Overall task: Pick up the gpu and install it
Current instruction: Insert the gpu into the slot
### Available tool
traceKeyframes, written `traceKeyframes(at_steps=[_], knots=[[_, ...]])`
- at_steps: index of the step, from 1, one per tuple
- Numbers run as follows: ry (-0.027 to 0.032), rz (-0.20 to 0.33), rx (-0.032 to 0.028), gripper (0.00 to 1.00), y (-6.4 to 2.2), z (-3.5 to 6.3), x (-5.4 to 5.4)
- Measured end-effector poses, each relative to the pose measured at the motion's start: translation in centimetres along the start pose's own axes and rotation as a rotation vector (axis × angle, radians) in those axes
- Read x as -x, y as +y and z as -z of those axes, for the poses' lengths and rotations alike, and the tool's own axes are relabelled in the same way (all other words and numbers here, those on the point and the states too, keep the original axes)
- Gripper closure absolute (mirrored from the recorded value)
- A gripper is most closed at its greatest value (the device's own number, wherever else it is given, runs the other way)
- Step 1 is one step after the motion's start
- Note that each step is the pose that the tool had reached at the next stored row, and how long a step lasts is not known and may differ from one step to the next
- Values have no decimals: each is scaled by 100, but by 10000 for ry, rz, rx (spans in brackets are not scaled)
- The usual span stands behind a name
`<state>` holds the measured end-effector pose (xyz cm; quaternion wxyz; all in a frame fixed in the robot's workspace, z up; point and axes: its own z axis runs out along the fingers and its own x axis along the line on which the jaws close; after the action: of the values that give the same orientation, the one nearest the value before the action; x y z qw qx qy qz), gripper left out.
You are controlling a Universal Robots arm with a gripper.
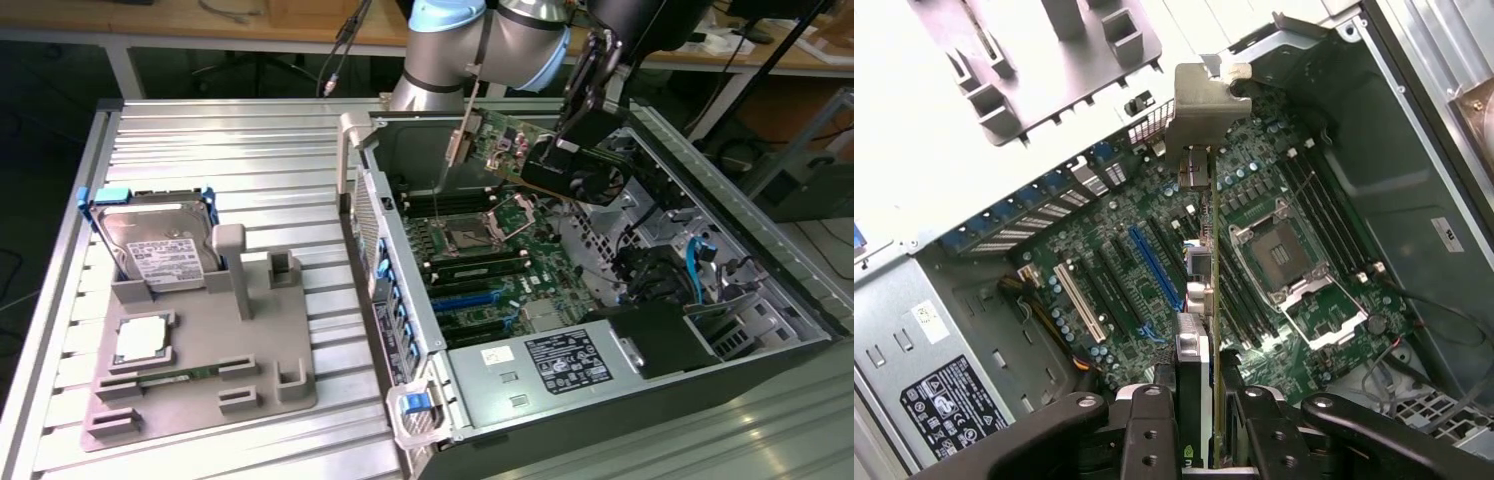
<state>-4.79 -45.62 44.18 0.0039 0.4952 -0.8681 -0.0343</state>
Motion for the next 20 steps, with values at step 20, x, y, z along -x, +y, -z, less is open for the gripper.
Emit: traceKeyframes(at_steps=[20], knots=[[13,210,6,73,0,0,0]])
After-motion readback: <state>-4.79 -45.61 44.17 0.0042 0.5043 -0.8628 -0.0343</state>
